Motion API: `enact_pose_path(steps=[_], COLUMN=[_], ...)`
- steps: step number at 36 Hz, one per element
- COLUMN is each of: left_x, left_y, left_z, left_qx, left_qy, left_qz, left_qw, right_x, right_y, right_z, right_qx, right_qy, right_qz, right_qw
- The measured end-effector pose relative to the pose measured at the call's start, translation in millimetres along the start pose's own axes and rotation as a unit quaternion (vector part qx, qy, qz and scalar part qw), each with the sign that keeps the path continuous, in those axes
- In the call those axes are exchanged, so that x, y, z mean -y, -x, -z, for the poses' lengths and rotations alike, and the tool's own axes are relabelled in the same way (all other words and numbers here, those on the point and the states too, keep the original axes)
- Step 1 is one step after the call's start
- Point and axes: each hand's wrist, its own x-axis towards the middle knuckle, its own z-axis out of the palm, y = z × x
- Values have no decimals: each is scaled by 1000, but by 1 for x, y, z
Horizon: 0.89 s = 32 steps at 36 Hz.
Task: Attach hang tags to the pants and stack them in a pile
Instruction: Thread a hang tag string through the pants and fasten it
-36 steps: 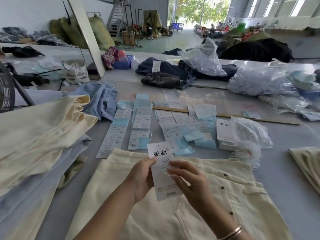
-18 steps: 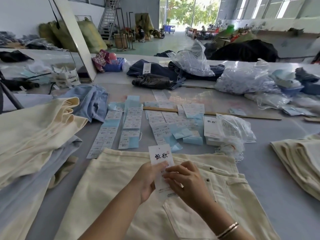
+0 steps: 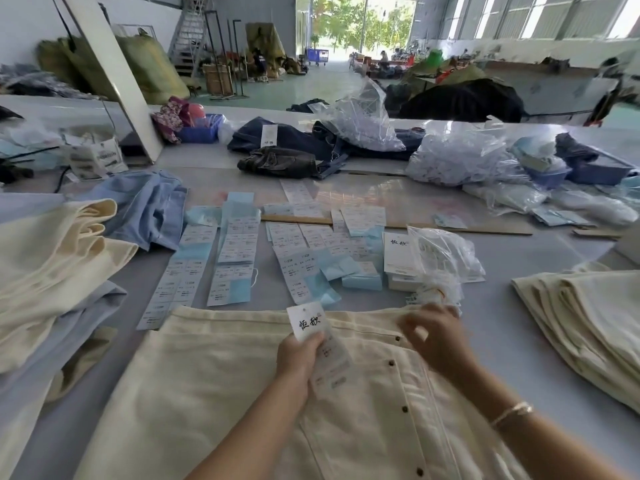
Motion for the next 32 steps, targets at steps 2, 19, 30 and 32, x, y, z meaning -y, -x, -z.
enact_pose_path(steps=[2,19,30,32], left_x=[5,14,16,16], left_y=[0,-10,-13,-12], left_z=[-3,-2,-1,-1], left_qx=[-12,-10,-11,-11], left_qy=[-126,-292,-278,-275], left_qz=[-79,-148,-148,-143], left_qw=[989,945,949,951], right_x=[-24,-73,-86,-91], right_y=[-27,-90,-102,-103], right_z=[7,-35,-14,-13], right_qx=[25,240,152,122], right_qy=[22,352,11,-52], right_qz=[-73,-146,-336,-349], right_qw=[997,893,929,928])
